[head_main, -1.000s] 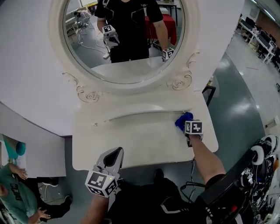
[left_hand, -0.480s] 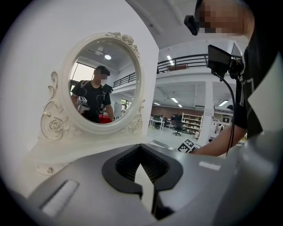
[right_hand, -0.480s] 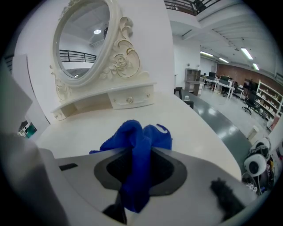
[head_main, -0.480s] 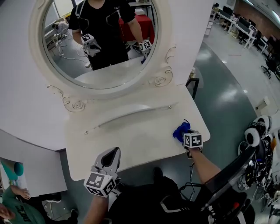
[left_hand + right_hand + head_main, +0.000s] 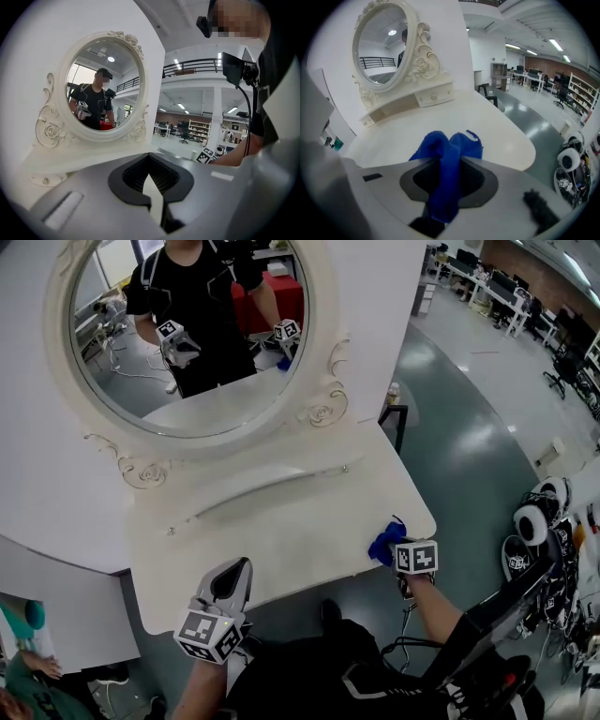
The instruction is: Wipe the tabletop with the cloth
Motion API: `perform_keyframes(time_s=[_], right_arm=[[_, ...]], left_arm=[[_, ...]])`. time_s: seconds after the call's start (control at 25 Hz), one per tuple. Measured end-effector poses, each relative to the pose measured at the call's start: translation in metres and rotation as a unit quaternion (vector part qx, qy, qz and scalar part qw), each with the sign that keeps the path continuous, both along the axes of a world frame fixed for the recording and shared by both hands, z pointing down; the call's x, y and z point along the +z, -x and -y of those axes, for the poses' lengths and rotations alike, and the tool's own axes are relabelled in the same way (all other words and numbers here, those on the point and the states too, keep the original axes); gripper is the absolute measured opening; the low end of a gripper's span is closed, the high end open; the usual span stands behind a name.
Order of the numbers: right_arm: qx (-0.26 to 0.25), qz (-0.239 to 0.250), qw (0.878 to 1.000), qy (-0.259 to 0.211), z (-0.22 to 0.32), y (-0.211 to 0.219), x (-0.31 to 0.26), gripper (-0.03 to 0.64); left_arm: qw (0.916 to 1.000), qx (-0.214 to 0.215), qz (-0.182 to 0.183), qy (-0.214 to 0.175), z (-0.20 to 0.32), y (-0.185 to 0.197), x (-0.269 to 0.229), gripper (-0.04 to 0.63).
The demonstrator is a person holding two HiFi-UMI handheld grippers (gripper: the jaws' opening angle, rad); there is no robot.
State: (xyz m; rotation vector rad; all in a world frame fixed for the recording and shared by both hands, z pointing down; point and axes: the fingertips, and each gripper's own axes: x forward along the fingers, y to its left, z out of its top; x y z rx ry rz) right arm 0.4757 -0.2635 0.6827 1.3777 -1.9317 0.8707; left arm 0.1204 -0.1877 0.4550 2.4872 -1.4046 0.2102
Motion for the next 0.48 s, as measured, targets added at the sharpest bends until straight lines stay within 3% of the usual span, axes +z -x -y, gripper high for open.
perform_keyframes(time_s=[0.32, 0.48], right_arm=[[-0.004, 0.008, 0.997, -0.071, 0.141, 0.02, -0.021, 0.106], [-0.003, 0.003, 0.997, -0.08, 0.192, 0.031, -0.021, 0.106]], left_arm=[[0.9993, -0.035, 0.014, 0.007, -0.004, -0.001, 0.003, 0.006], [0.9979, -0.059, 0.022, 0.013, -0.008, 0.002, 0.006, 0.006]])
